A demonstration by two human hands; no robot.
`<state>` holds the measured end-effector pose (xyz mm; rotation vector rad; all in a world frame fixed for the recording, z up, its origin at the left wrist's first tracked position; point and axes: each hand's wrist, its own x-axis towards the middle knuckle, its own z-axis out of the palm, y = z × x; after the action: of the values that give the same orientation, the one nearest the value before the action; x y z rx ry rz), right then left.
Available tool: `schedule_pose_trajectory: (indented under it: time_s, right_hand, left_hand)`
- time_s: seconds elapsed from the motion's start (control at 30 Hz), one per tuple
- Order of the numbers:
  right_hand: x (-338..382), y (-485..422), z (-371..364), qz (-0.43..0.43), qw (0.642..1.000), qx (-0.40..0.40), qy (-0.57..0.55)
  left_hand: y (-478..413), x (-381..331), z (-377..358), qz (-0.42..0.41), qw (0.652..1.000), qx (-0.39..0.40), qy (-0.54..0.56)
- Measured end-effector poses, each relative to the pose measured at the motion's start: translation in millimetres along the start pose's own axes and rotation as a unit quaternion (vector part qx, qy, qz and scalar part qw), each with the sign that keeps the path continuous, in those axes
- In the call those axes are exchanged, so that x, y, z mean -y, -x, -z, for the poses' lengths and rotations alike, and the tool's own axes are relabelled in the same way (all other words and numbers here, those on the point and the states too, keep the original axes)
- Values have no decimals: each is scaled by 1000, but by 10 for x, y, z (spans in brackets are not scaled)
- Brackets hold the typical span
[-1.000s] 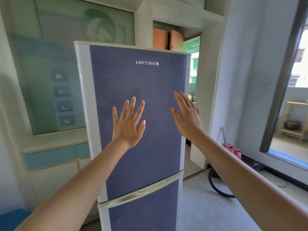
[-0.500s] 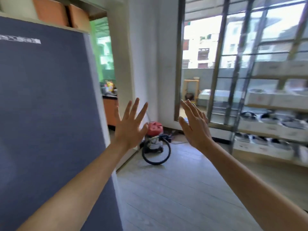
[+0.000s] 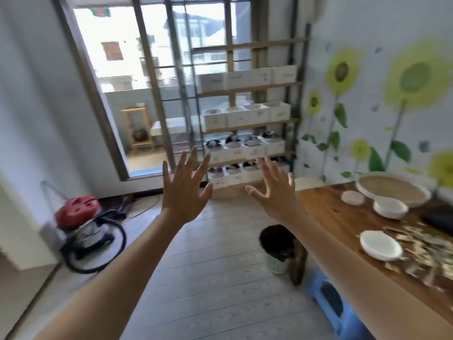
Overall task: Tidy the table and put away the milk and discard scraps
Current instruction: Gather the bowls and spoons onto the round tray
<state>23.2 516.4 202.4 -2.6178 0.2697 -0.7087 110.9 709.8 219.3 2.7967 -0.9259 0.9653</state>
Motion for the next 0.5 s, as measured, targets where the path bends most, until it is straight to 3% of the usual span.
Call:
schedule_pose_trajectory:
  time_s: [0.3, 0.5]
  right_hand:
    - [-1881, 530, 812, -156, 984, -61, 65]
    - [-2738, 955, 1165, -270, 955, -81, 89]
  left_hand:
    - [-676, -2142, -498, -136, 983, 78, 95]
    - [-863, -3292, -811, -225, 951, 118, 179]
